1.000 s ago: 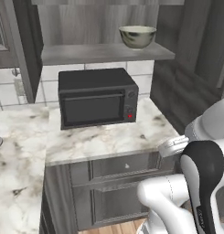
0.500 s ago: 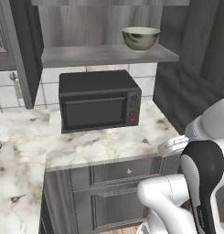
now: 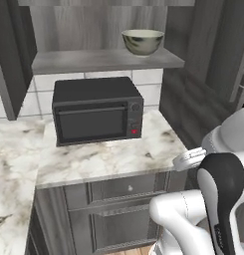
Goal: Move the bowls from the cabinet to the plates on the dining table.
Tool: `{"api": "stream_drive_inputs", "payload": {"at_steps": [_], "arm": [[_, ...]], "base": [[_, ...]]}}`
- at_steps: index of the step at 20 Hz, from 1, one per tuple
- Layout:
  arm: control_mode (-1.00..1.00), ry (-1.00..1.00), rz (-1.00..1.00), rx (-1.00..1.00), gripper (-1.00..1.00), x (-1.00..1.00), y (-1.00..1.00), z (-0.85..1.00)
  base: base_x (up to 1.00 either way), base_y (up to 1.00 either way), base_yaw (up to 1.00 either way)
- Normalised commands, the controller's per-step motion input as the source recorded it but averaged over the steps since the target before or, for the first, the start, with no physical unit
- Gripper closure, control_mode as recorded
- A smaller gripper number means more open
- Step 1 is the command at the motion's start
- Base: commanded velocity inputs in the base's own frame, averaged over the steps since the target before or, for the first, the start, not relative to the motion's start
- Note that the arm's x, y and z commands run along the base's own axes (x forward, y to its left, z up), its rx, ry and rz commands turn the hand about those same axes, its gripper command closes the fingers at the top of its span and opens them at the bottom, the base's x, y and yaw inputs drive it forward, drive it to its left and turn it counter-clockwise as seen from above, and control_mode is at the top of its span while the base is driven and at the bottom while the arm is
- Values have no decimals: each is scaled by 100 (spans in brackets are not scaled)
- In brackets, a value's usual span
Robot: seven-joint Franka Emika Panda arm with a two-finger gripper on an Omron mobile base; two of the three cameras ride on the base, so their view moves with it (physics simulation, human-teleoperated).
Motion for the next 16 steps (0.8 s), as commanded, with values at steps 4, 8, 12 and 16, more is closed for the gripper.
{"api": "stream_drive_inputs", "payload": {"at_steps": [4, 8, 12, 16], "arm": [[100, 0, 0, 0, -100, 0, 0, 0], [100, 0, 0, 0, -100, 0, 0, 0], [100, 0, 0, 0, -100, 0, 0, 0], [100, 0, 0, 0, -100, 0, 0, 0]], "base": [[4, -15, 0], [23, 0, 0], [33, -10, 0], [28, -23, 0]]}}
